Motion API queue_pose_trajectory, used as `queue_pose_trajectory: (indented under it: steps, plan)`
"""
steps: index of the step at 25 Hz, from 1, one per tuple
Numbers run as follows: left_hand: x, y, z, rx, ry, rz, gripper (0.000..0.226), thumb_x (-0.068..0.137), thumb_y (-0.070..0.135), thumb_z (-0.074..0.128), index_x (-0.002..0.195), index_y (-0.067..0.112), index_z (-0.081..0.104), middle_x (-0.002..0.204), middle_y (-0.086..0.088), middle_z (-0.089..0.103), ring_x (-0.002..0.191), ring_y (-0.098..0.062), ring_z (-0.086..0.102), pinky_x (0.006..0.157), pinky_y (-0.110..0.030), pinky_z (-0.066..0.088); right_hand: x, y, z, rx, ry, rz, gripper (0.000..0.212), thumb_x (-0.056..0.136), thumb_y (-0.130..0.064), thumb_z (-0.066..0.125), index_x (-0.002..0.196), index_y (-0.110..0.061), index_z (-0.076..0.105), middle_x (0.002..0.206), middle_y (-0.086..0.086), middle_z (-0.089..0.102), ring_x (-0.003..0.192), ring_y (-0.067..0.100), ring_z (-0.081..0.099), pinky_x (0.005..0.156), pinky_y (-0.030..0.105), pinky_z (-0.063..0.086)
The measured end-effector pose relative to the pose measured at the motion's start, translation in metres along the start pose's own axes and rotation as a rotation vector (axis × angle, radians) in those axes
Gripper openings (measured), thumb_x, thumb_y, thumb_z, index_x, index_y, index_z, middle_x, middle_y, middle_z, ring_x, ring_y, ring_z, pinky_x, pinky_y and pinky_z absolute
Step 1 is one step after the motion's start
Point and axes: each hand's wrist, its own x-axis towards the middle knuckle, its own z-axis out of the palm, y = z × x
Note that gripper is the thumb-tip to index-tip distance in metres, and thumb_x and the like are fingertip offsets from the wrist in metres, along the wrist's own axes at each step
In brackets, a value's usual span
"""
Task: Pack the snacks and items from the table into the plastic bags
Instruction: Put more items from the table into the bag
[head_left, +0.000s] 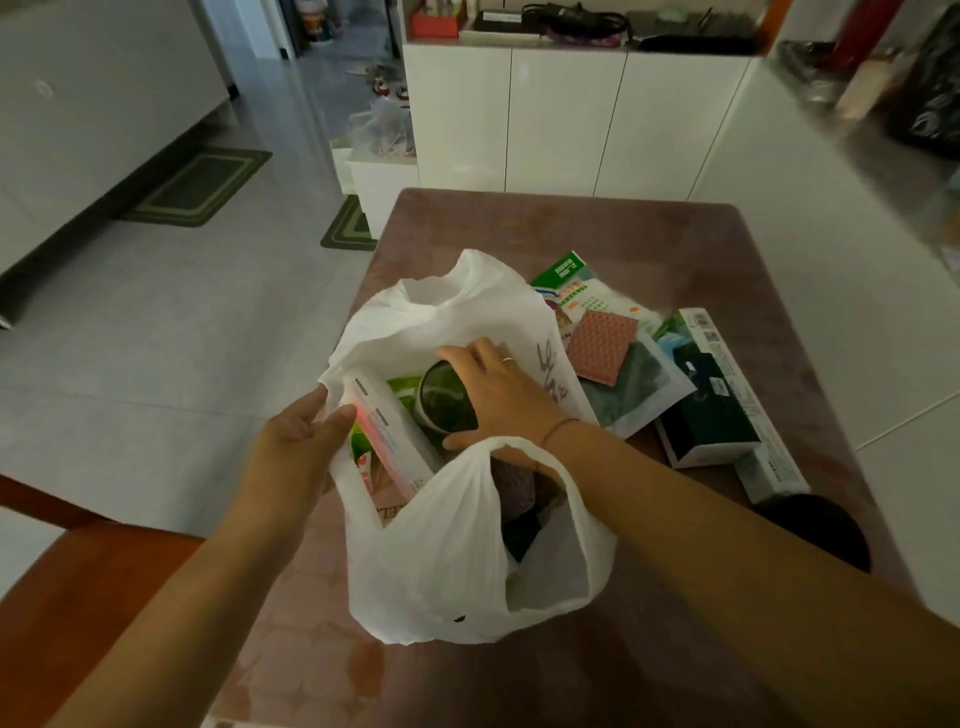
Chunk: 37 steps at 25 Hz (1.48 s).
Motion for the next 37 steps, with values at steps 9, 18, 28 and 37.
queue_pose_trajectory:
  steps: [9, 18, 28, 37]
  plan:
    - [0.003, -0.001, 0.004, 0.030, -0.020, 0.002, 0.033, 0.093, 0.028, 0.053, 0.126, 0.022, 0.057, 0.071, 0.016, 0.074, 0.058, -0.007, 0.072, 0.047, -0.024, 0.054, -0.072, 0.024, -0.039, 0.614, 0.490, 0.056, 0.036, 0.088, -0.018, 0.059, 0.123, -0.015, 0.053, 0.122, 0.006, 0.059, 0.111, 0.011, 0.054, 0.095, 0.019, 0.047]
    - [0.005, -0.004, 0.004, -0.023, -0.043, 0.007, 0.027, 0.093, 0.023, 0.054, 0.119, 0.020, 0.061, 0.077, 0.003, 0.077, 0.072, -0.026, 0.074, 0.065, -0.036, 0.056, -0.231, 0.181, 0.062, 0.071, 0.185, 1.237, 0.112, 0.062, -0.063, 0.072, 0.149, -0.031, 0.009, 0.157, 0.013, 0.005, 0.142, 0.041, 0.011, 0.110, 0.061, 0.024]
    - [0.003, -0.002, 0.000, 0.029, 0.012, -0.021, 0.035, 0.095, 0.027, 0.052, 0.129, 0.021, 0.055, 0.089, 0.000, 0.074, 0.071, -0.021, 0.073, 0.055, -0.029, 0.055, -0.192, 0.102, -0.063, 0.462, 0.869, 0.658, 0.055, 0.071, -0.024, 0.076, 0.117, -0.026, 0.047, 0.125, 0.011, 0.049, 0.107, 0.015, 0.051, 0.090, 0.031, 0.046]
    - [-0.004, 0.006, 0.006, 0.033, 0.031, -0.043, 0.038, 0.094, 0.030, 0.053, 0.131, 0.023, 0.053, 0.101, -0.001, 0.071, 0.075, -0.019, 0.073, 0.058, -0.034, 0.060, -0.019, -0.026, -0.037, 0.656, 0.556, 0.313, 0.059, 0.071, -0.020, 0.075, 0.117, -0.011, 0.039, 0.124, 0.009, 0.037, 0.112, 0.020, 0.040, 0.095, 0.029, 0.042]
